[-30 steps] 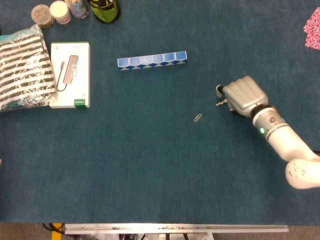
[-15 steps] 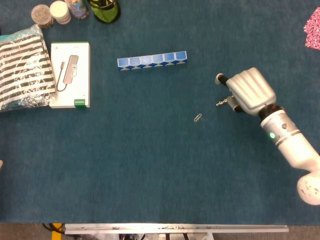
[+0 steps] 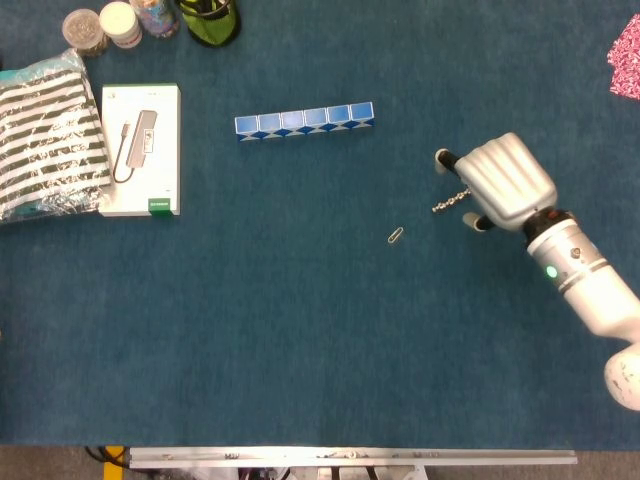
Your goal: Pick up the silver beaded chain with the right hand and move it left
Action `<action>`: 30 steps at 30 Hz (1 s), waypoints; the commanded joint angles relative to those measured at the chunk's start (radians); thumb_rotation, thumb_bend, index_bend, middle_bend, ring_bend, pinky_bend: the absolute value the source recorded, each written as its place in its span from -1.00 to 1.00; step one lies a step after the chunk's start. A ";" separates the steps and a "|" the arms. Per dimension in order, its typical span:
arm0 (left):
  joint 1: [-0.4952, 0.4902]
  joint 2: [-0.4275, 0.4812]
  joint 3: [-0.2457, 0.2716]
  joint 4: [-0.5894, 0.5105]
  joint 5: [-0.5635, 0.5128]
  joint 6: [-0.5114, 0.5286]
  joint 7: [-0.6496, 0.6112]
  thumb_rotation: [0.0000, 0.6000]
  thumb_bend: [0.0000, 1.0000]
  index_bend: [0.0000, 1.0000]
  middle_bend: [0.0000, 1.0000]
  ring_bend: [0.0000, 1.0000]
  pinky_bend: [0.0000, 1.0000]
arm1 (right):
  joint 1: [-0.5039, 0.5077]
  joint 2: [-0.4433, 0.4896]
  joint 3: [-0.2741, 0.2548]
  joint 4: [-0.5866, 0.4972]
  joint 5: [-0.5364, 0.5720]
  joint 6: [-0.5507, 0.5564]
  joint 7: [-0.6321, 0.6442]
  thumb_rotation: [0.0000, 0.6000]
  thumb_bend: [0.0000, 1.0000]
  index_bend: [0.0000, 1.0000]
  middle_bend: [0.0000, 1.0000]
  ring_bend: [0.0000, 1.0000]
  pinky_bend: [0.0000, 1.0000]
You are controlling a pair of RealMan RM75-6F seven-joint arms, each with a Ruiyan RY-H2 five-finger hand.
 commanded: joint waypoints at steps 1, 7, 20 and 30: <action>0.004 -0.001 0.001 0.001 0.002 0.006 0.000 1.00 -0.79 -1.00 -0.88 -0.94 -0.92 | 0.000 -0.010 0.005 0.008 0.006 -0.012 -0.014 1.00 -0.80 -0.17 0.93 1.00 1.00; 0.008 -0.004 0.003 0.002 0.011 0.013 0.002 1.00 -0.79 -1.00 -0.88 -0.94 -0.92 | -0.002 -0.038 0.010 0.038 0.017 -0.035 -0.029 1.00 -0.56 -0.06 0.98 1.00 1.00; 0.005 -0.005 0.001 0.000 0.007 0.002 0.008 1.00 -0.79 -1.00 -0.88 -0.94 -0.92 | -0.010 -0.101 0.014 0.135 0.063 -0.093 -0.041 1.00 -0.53 -0.01 0.98 1.00 1.00; 0.002 -0.006 -0.002 0.000 -0.001 -0.009 0.008 1.00 -0.79 -1.00 -0.88 -0.94 -0.92 | 0.002 -0.154 0.025 0.203 0.104 -0.132 -0.072 1.00 -0.53 -0.01 0.98 1.00 1.00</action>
